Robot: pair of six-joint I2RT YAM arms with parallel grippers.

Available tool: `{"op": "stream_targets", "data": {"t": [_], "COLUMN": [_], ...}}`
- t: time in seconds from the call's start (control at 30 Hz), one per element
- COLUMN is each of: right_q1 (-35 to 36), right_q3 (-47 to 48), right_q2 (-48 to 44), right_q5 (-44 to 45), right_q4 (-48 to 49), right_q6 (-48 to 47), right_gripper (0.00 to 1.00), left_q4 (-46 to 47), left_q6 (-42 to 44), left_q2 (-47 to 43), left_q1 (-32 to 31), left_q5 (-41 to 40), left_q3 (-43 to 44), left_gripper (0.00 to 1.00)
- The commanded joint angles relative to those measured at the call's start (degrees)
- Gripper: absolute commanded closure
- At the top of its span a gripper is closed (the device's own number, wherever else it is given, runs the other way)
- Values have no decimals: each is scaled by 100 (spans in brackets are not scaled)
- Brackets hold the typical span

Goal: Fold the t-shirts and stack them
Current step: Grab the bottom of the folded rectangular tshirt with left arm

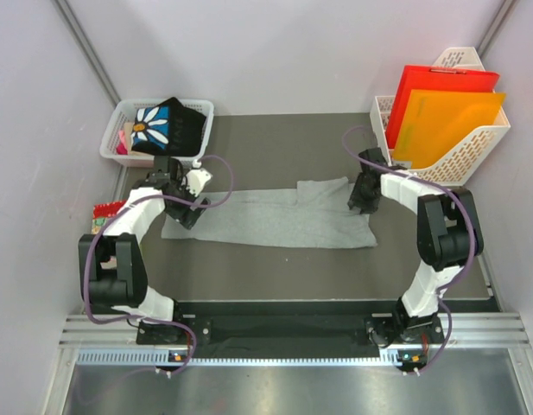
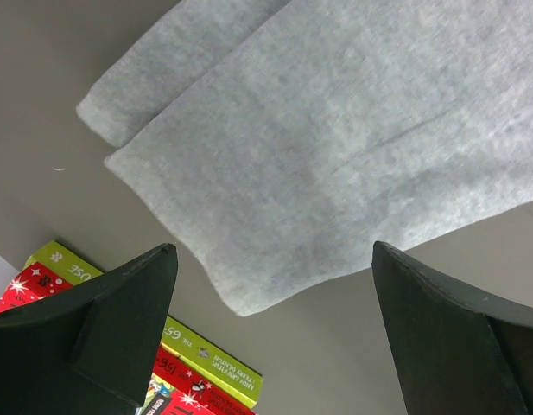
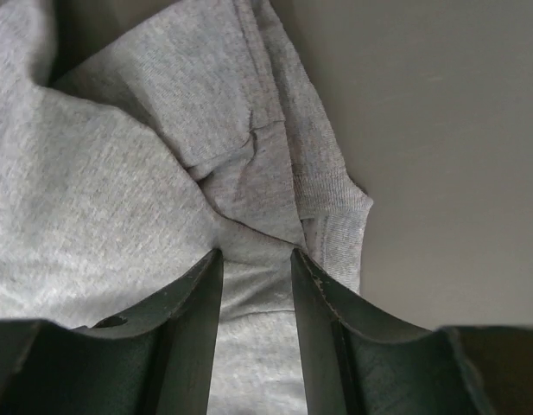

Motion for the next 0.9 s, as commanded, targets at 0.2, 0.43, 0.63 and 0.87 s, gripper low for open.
{"op": "stream_targets", "data": {"t": [0.2, 0.43, 0.63, 0.87], "right_q1": [-567, -585, -234, 617], "right_q3": [-55, -11, 24, 323], "right_q2": [260, -205, -1216, -1559], "right_q5": [1075, 1409, 1453, 1611], "right_q4": [-544, -658, -658, -904], "right_q6": [-56, 40, 5, -12], "right_gripper": [62, 64, 62, 62], "left_q4": [-143, -90, 33, 77], "left_q6": [19, -200, -560, -869], "left_q2": [-480, -103, 617, 1329], "left_q1": [581, 715, 882, 891], "left_q5": [743, 789, 1078, 1289], "left_q3": [96, 43, 288, 684], "left_gripper": [1, 1, 2, 3]}}
